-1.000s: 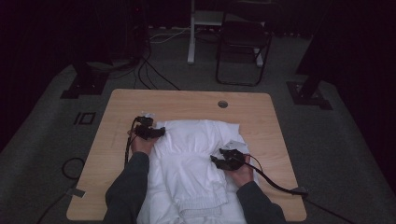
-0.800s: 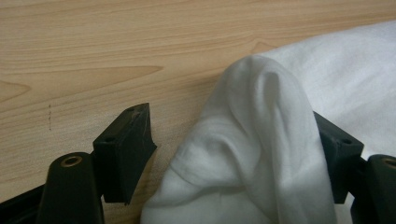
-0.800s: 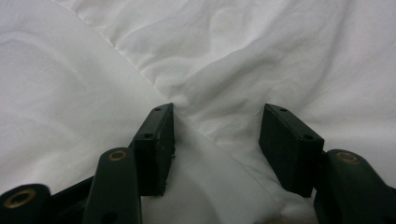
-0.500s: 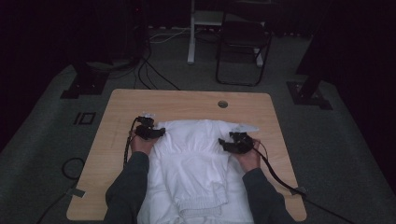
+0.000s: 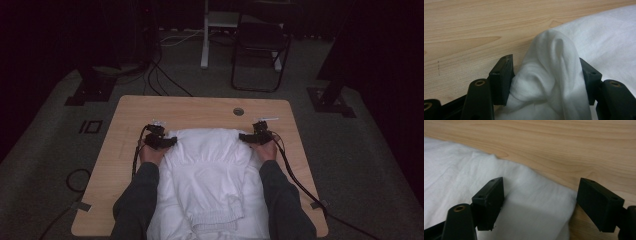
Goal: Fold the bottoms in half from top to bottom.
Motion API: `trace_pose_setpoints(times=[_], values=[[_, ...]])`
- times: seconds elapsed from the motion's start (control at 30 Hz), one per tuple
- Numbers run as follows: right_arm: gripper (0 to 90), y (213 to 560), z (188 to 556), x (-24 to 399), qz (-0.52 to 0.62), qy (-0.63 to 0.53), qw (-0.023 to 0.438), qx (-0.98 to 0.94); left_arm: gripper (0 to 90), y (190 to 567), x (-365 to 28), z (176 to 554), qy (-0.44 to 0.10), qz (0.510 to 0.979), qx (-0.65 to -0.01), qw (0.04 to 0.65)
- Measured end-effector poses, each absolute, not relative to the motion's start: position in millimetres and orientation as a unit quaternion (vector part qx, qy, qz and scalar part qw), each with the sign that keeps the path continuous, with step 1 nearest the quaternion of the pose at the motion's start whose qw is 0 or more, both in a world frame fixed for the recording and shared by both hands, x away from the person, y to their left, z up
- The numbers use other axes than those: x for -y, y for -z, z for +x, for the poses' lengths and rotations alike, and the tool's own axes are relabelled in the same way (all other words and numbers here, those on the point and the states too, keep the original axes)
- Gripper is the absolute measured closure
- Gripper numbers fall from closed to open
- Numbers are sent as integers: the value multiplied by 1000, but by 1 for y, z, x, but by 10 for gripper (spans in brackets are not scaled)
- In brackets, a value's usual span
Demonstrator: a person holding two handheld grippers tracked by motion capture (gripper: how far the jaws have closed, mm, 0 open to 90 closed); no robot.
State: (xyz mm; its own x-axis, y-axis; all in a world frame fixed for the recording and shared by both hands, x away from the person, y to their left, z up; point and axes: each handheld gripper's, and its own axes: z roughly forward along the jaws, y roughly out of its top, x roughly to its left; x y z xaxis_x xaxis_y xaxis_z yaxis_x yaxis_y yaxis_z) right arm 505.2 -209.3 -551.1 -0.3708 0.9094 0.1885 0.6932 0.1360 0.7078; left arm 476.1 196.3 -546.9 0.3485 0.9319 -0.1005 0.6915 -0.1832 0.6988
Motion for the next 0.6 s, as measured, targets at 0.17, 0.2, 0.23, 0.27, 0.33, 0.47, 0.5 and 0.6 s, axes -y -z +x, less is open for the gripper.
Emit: trace_pose_setpoints(times=[0.17,0.2,0.23,0.27,0.33,0.47,0.5,0.6], values=[[190,554,506,206,544,-357,160,-742,402,547,-196,476,-177,747,-544,338],[177,554,506,207,549,-353,165,-739,402,547,-196,476,-177,747,-544,337],[177,555,506,208,551,-351,168,-738,402,547,-196,476,-177,747,-545,337],[178,555,506,207,550,-352,169,-738,402,547,-196,476,-178,747,-545,338],[226,555,504,205,548,-348,173,-741,403,547,-195,476,-178,747,-545,337],[650,552,497,201,527,-374,134,-751,582,546,-195,476,-156,750,-539,351],[731,553,498,202,528,-378,122,-751,650,546,-195,475,-149,748,-541,354],[843,553,499,206,532,-397,93,-742,797,543,-197,475,-140,739,-545,371]])
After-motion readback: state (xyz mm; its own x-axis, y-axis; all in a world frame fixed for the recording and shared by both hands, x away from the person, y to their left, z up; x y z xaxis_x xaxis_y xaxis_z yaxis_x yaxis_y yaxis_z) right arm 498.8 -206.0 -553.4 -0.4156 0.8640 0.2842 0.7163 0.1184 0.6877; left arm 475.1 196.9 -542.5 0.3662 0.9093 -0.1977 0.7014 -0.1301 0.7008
